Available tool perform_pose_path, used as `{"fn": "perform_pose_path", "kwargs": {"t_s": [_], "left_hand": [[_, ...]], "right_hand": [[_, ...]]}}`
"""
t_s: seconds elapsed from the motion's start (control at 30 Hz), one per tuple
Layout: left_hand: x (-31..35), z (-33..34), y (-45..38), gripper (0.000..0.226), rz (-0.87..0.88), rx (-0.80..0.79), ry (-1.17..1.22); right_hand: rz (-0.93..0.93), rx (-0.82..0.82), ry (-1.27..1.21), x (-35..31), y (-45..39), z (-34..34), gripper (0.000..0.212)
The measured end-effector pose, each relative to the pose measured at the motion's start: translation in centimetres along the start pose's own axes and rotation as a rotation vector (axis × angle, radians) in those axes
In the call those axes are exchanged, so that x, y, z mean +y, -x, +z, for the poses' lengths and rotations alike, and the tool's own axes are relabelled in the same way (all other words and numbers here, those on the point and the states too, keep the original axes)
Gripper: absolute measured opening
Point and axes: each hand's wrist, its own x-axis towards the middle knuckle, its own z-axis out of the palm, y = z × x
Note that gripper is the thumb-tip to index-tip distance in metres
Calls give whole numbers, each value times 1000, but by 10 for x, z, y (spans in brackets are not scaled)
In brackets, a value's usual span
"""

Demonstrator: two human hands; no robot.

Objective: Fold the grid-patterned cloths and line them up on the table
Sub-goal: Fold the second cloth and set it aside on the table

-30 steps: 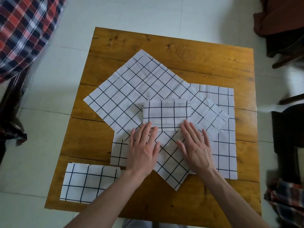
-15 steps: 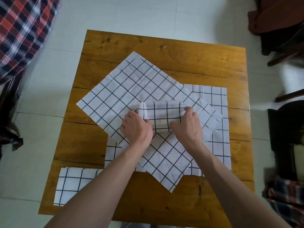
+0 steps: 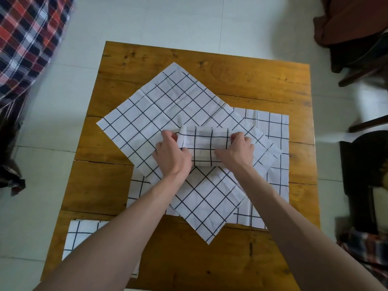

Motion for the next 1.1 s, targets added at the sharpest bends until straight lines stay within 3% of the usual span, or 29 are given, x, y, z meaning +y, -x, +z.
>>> {"fn": "perform_pose_path", "kwargs": {"t_s": [0.13,0.3,0.53,0.63,0.73,0.77,0.93,1.03,1.1], "left_hand": [[-9,-5,3,39,10,-134,321],[-10,-27,21,8,-14,-292,509],[-23,-51,59,13,-213,-344,558],[-36,-57,78,10,-297,-421,534],[-52,-55,94,52,-344,-484,476],[-57,-54,99,53,-332,-492,454],[-84,-45,114,13,-242,-510,314],[-89,-41,112,9,-196,-481,258],[-88,-36,109,9,-174,-457,272]], "right_hand": [[-20,8,-215,3,6,2,50],[-46,-47,-535,14,18,-3,63],[54,-246,-639,42,51,-18,93],[65,-406,-598,58,77,-23,53],[-6,-421,-506,73,107,-15,17],[-30,-415,-487,80,113,-10,12],[-105,-392,-474,98,140,5,10],[-178,-312,-443,101,140,14,2],[-186,-251,-401,103,134,19,12]]}}
